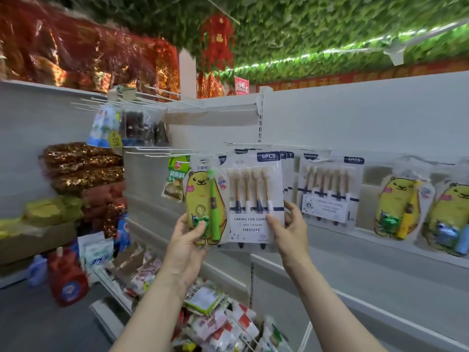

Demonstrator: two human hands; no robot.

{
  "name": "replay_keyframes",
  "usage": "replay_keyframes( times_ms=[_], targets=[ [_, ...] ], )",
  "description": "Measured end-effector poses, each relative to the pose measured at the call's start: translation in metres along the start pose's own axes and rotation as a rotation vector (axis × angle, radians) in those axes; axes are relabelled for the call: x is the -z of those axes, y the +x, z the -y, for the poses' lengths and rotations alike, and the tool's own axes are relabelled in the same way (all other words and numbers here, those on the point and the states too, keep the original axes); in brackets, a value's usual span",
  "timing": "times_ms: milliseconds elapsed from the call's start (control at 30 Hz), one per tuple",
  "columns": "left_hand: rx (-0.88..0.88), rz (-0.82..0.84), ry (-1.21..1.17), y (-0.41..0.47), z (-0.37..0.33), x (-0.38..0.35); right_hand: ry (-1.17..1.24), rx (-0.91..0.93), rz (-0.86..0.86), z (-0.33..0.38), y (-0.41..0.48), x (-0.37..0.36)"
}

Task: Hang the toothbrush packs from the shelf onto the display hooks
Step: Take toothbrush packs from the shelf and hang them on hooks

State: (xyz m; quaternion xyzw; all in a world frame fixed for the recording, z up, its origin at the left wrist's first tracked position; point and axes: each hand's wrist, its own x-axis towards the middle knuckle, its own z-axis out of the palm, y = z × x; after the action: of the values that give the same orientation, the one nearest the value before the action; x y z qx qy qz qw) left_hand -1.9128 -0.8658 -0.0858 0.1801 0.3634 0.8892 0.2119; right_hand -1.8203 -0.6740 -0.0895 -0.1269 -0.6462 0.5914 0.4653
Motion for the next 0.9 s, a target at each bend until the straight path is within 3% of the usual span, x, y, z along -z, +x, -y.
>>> replay_keyframes(
  times_ms=[533,900],
  targets=[
    [0.156,0.270,0.017,0.134,-0.043,0.059,-0.011,0.047,-0.362,-0.058,0.043,-0.082],
    [0.300,0.376,0.002,0.173,-0.021,0.061,-0.048,0.008,-0.423,-0.069,0.079,-0.073]
  ],
)
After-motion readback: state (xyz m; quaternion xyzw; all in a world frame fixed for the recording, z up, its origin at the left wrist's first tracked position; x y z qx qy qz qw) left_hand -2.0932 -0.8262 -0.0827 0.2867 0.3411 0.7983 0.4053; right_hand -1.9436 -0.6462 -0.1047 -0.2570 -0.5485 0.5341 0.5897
